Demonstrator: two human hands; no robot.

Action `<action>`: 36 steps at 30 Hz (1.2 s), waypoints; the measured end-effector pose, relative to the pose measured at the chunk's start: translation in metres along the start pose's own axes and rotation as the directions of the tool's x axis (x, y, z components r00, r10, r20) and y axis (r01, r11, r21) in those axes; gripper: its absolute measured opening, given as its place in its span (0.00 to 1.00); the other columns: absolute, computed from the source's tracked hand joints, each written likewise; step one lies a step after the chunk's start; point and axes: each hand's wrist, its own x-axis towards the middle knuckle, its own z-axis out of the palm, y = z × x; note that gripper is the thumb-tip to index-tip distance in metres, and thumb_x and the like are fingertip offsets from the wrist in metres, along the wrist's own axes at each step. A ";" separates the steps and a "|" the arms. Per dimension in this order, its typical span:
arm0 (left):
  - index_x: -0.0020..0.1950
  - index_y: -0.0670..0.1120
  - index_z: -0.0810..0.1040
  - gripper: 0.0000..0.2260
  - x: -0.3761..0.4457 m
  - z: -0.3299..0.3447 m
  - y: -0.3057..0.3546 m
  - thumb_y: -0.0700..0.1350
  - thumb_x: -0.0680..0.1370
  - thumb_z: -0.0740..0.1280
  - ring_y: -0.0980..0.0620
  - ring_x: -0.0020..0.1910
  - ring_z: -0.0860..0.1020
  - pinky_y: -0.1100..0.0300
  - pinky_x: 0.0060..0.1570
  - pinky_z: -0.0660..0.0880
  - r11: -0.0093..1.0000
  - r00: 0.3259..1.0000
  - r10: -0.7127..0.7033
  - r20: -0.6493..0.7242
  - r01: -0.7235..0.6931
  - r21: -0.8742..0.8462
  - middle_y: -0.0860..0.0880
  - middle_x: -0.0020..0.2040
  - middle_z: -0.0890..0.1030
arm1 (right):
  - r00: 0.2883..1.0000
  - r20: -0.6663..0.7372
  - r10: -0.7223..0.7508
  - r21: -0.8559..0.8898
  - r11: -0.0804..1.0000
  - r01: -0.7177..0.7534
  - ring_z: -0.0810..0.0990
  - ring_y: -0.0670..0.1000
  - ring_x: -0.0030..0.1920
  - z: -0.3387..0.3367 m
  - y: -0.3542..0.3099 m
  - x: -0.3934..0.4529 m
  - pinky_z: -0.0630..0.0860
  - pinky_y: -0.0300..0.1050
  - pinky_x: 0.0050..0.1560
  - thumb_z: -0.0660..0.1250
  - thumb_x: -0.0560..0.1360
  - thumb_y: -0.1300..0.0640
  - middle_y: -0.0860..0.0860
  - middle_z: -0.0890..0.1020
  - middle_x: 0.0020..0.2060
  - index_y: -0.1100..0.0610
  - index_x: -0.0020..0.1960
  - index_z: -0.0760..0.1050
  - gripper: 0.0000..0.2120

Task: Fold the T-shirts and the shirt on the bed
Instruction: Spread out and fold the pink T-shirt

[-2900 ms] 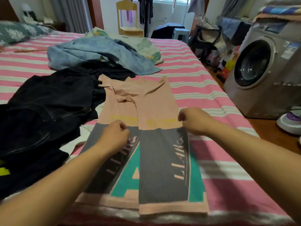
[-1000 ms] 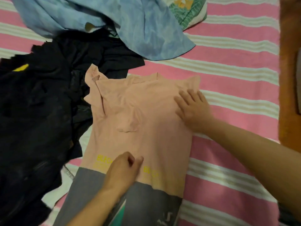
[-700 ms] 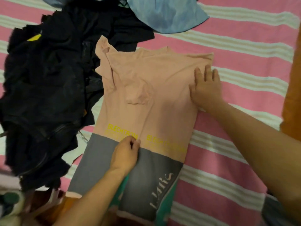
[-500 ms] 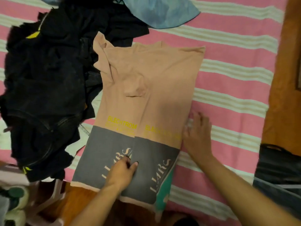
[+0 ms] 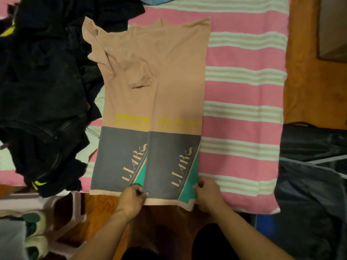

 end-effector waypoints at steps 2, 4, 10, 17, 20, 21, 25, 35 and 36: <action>0.49 0.47 0.79 0.05 0.001 0.001 -0.002 0.48 0.80 0.71 0.51 0.47 0.80 0.57 0.45 0.77 0.999 1.000 0.011 0.003 -0.011 0.046 0.48 0.47 0.82 | 0.999 -0.052 -0.016 -0.025 1.000 0.015 0.83 0.49 0.45 -0.002 0.001 -0.006 0.81 0.51 0.49 0.65 0.79 0.60 0.49 0.84 0.45 0.52 0.48 0.80 0.06; 0.51 0.50 0.78 0.05 -0.002 0.000 0.000 0.51 0.81 0.68 0.51 0.50 0.80 0.58 0.48 0.76 0.981 1.000 0.027 0.004 -0.027 0.192 0.50 0.50 0.82 | 0.994 -0.113 0.010 -0.057 0.998 -0.017 0.80 0.46 0.42 -0.002 0.000 -0.011 0.78 0.45 0.42 0.65 0.80 0.58 0.48 0.82 0.44 0.52 0.47 0.77 0.05; 0.61 0.49 0.79 0.11 0.002 -0.042 0.044 0.51 0.82 0.64 0.48 0.56 0.81 0.53 0.56 0.78 0.732 0.994 0.019 0.105 -0.085 0.676 0.49 0.57 0.82 | 0.949 -0.297 -0.103 -0.036 0.995 0.097 0.79 0.46 0.40 -0.027 -0.071 -0.013 0.73 0.40 0.34 0.64 0.80 0.58 0.49 0.79 0.44 0.53 0.49 0.72 0.02; 0.59 0.46 0.79 0.14 0.085 -0.161 0.185 0.51 0.78 0.65 0.41 0.57 0.80 0.56 0.54 0.74 0.915 0.908 0.135 -0.397 -0.268 -0.302 0.44 0.56 0.83 | 0.788 -0.195 -0.584 -0.415 0.777 0.473 0.77 0.55 0.56 -0.092 -0.240 0.077 0.75 0.48 0.59 0.61 0.79 0.60 0.54 0.75 0.60 0.57 0.65 0.74 0.15; 0.70 0.41 0.72 0.22 0.122 -0.186 0.224 0.52 0.80 0.65 0.39 0.62 0.76 0.53 0.60 0.73 0.841 0.887 0.001 -0.462 -0.251 -0.479 0.42 0.65 0.78 | 0.709 -0.114 -0.696 -0.477 0.664 0.575 0.77 0.58 0.59 -0.101 -0.305 0.110 0.71 0.48 0.61 0.62 0.78 0.63 0.57 0.76 0.60 0.59 0.66 0.76 0.18; 0.71 0.39 0.71 0.25 0.135 -0.187 0.230 0.53 0.80 0.66 0.38 0.61 0.76 0.51 0.61 0.74 0.816 0.896 -0.040 -0.442 -0.225 -0.532 0.41 0.65 0.78 | 0.685 -0.094 -0.723 -0.502 0.628 0.595 0.76 0.59 0.59 -0.100 -0.327 0.118 0.71 0.48 0.61 0.62 0.78 0.63 0.57 0.76 0.60 0.59 0.66 0.76 0.18; 0.65 0.37 0.76 0.26 0.165 -0.183 0.238 0.58 0.79 0.68 0.40 0.57 0.78 0.55 0.52 0.74 0.805 0.943 -0.087 -0.321 -0.124 -0.581 0.40 0.59 0.80 | 0.612 0.014 -0.791 -0.582 0.492 0.648 0.76 0.58 0.61 -0.072 -0.414 0.142 0.73 0.50 0.63 0.64 0.78 0.60 0.57 0.73 0.62 0.56 0.68 0.75 0.18; 0.47 0.54 0.76 0.15 0.170 -0.158 0.228 0.64 0.71 0.64 0.42 0.57 0.76 0.46 0.59 0.74 0.882 0.912 0.003 -0.410 -0.196 -0.429 0.48 0.55 0.78 | 0.556 0.399 -0.729 -0.786 0.040 0.617 0.79 0.58 0.58 -0.053 -0.501 0.162 0.76 0.48 0.58 0.64 0.76 0.64 0.54 0.81 0.58 0.56 0.58 0.80 0.14; 0.49 0.54 0.78 0.18 0.168 -0.159 0.231 0.65 0.69 0.63 0.41 0.58 0.75 0.45 0.61 0.74 0.902 0.921 0.001 -0.389 -0.169 -0.397 0.48 0.57 0.77 | 0.535 0.410 -0.739 -0.763 0.043 0.645 0.80 0.58 0.55 -0.061 -0.499 0.159 0.75 0.46 0.53 0.65 0.75 0.64 0.53 0.82 0.53 0.55 0.52 0.81 0.10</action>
